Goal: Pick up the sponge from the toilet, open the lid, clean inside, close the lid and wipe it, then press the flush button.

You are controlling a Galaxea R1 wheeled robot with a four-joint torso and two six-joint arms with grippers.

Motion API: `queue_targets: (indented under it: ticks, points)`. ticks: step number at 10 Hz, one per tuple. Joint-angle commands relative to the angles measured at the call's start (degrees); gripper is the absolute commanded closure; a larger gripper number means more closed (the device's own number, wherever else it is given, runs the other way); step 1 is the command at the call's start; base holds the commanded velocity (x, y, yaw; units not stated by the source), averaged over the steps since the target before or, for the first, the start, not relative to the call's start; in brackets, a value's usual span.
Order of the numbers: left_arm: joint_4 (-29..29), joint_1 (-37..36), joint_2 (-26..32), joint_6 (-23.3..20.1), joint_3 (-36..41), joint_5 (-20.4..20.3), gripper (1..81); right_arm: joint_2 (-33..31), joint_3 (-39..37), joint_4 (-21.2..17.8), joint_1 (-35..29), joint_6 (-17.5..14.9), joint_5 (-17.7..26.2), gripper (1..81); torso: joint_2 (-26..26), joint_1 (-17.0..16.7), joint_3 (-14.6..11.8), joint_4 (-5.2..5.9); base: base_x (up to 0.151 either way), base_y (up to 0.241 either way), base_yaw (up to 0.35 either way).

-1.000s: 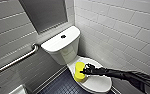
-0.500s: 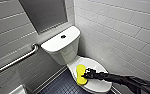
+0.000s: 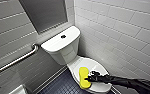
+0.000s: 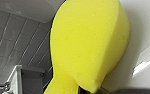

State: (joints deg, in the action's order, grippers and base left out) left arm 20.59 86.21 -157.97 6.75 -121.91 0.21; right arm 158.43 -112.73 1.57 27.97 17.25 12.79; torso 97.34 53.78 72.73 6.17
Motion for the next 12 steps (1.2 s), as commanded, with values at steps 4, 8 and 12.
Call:
queue_targets:
  ticks: [4,8,12]
  points:
    - [0.33,1.11,0.54,-0.07,1.05,4.36,1.0,-19.16,13.5,0.71,6.54,1.38,-4.78,81.1,0.0,0.0,0.0,0.0,0.0,0.0,0.0]
    - [0.33,0.68,0.28,-0.34,1.32,4.63,1.0,-31.53,20.87,0.19,10.67,1.55,-9.69,81.1,0.02,0.0,0.0,0.02,0.0,0.0,0.0]
    - [-0.38,0.67,0.72,-0.25,0.53,4.8,1.0,-40.09,23.27,0.01,18.82,2.7,-16.21,81.1,0.02,0.0,0.0,0.02,0.0,0.0,0.0]
